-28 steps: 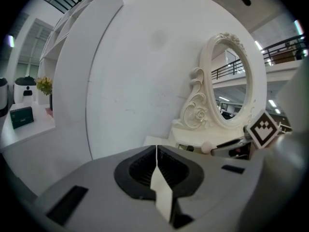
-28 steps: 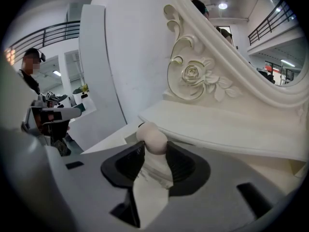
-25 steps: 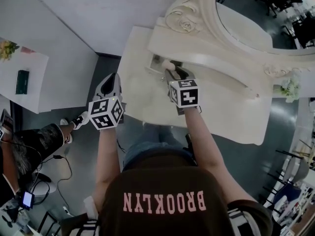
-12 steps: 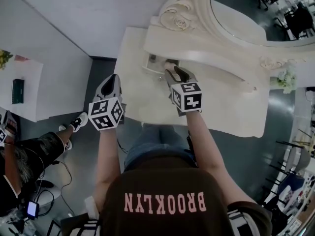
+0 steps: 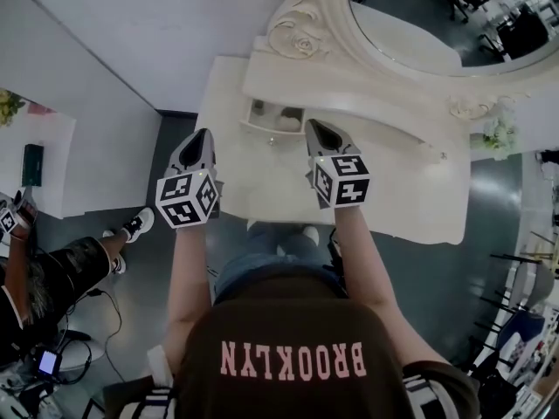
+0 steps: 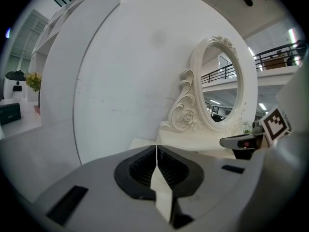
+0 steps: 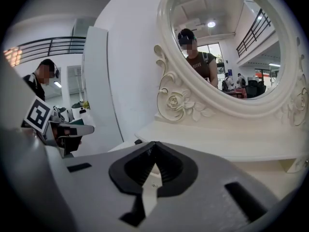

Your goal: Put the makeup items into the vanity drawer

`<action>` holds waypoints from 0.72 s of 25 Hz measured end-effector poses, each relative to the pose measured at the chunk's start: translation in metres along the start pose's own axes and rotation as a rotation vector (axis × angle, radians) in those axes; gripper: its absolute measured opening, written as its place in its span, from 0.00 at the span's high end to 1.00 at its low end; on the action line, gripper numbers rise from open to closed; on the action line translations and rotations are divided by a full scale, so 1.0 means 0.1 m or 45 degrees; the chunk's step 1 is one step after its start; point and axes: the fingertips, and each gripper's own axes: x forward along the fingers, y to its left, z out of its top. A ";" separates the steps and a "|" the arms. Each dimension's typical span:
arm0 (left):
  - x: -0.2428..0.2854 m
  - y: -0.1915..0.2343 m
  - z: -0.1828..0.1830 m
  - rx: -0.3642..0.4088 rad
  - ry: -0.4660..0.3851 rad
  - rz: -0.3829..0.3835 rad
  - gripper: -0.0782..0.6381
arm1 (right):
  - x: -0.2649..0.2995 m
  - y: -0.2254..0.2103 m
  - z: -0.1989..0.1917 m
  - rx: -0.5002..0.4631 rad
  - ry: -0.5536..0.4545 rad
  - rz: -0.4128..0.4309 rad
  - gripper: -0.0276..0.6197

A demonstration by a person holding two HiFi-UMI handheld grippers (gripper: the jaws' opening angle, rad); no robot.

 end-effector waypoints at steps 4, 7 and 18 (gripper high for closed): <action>-0.04 -0.25 0.05 0.012 -0.027 0.014 0.88 | -0.19 -0.14 0.05 -0.024 -0.035 0.020 0.96; -0.08 -0.48 0.07 0.027 -0.043 0.020 0.88 | -0.37 -0.27 0.10 -0.043 -0.065 0.032 0.96; -0.28 -1.24 0.29 0.100 -0.176 0.070 0.88 | -1.14 -0.93 0.29 -0.107 -0.252 0.029 0.96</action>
